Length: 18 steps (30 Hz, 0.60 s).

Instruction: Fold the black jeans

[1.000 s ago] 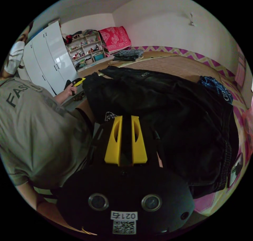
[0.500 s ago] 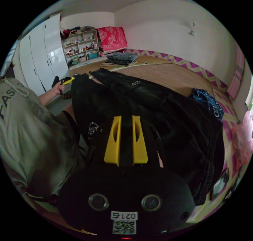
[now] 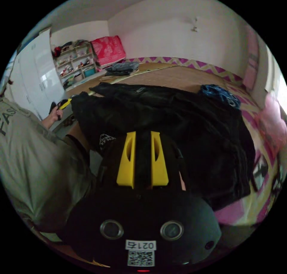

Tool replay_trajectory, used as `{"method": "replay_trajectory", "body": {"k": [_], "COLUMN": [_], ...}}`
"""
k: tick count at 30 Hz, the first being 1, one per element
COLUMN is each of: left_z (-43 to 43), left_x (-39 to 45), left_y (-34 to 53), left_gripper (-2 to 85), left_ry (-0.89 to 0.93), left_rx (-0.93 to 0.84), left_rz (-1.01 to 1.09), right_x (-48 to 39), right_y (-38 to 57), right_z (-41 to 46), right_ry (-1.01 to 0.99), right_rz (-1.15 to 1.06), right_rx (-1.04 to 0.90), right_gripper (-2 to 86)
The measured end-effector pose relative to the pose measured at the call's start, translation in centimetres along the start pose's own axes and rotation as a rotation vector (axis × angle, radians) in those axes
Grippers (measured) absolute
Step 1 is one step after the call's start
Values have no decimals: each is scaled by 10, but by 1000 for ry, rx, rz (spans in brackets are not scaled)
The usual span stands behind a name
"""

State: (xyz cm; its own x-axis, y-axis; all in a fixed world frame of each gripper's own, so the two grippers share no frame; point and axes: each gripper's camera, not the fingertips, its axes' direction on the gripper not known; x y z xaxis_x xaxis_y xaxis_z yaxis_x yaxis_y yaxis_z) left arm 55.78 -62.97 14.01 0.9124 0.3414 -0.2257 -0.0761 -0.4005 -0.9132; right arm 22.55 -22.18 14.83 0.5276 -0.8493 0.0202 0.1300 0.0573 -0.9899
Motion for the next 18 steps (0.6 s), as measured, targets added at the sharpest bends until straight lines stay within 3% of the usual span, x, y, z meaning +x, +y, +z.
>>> {"method": "replay_trajectory", "body": {"k": [8, 18], "left_z": [17, 69], "left_x": [14, 16], "left_y": [-14, -39], "left_gripper": [76, 57], "left_ry": [-48, -41], "left_rx": [-10, -38], "left_rz": [81, 60], "right_x": [57, 140], "right_y": [53, 88], "right_z": [-108, -120], "right_ry": [312, 115], "right_rz": [621, 1136], "right_rx": [235, 405], "right_gripper": [91, 88]}}
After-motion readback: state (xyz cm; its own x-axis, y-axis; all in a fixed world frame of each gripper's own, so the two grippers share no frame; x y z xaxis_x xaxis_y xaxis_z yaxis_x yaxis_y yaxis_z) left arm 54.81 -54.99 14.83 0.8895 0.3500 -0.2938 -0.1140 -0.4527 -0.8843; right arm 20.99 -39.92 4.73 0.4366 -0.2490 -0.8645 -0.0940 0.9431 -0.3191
